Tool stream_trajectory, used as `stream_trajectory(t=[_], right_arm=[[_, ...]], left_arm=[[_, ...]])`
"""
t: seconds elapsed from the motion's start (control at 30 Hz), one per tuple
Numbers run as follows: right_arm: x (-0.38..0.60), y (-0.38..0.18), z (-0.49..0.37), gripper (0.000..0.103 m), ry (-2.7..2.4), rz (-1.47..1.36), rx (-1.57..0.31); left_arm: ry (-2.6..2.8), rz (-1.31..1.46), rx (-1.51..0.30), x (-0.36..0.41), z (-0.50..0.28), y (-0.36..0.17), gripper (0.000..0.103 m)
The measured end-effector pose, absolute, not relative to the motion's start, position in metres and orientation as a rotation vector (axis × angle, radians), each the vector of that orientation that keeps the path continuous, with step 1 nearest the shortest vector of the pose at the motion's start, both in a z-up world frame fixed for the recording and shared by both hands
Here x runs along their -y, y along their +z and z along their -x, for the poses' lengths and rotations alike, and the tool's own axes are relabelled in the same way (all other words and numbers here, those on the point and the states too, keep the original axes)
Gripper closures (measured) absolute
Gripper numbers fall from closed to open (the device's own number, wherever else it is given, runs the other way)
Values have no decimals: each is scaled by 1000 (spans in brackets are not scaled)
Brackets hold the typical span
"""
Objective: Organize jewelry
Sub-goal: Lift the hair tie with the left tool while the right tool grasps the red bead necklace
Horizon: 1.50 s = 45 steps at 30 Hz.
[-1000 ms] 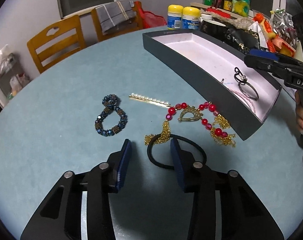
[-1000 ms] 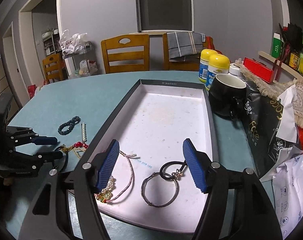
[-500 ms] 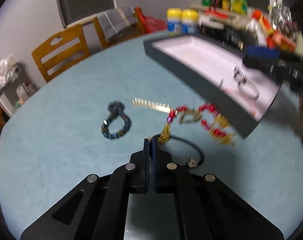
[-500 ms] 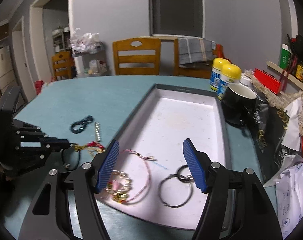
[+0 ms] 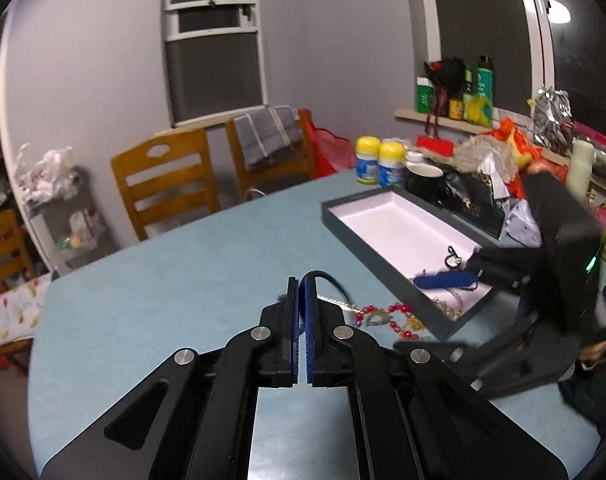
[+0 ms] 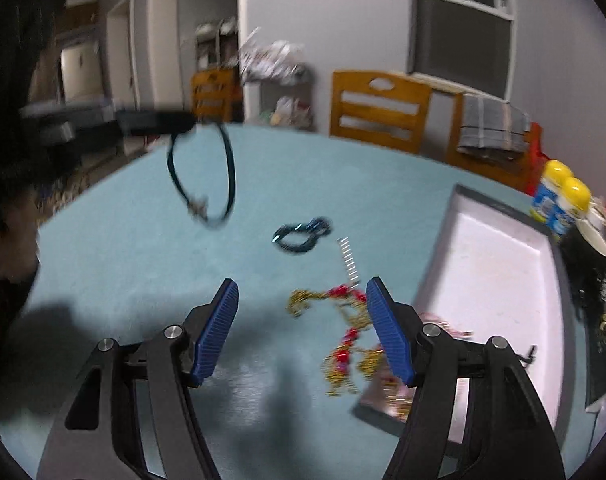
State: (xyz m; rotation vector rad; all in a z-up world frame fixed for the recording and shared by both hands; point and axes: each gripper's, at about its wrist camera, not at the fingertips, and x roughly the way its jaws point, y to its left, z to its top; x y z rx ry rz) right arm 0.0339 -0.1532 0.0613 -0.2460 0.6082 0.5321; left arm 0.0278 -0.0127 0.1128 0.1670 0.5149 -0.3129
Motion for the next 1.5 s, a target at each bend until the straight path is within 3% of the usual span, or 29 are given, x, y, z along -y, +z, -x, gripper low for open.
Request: stream_trajectory(t=[0.13, 0.3, 0.63, 0.73, 0.77, 0.87, 1.07, 1.5], right_arm=[[125, 49, -44, 38, 543, 294, -674], [113, 33, -67, 65, 501, 242, -804], [113, 23, -85, 68, 429, 211, -843], [117, 22, -89, 82, 405, 180, -845], [119, 22, -90, 92, 399, 170, -846], [118, 21, -89, 99, 407, 172, -846], [117, 33, -78, 100, 477, 149, -787], [160, 118, -25, 100, 568, -3, -383]], left_arm=[[-271, -162, -502, -5, -15, 112, 101], [-238, -149, -504, -37, -4, 111, 101], [-232, -114, -507, -70, 4, 108, 101], [-279, -93, -480, -68, 9, 110, 101], [-293, -83, -468, -67, 12, 112, 101], [-311, -62, -442, -66, 18, 117, 100], [-331, -26, -417, -67, 21, 117, 100], [-346, 63, -338, -63, 26, 116, 100]])
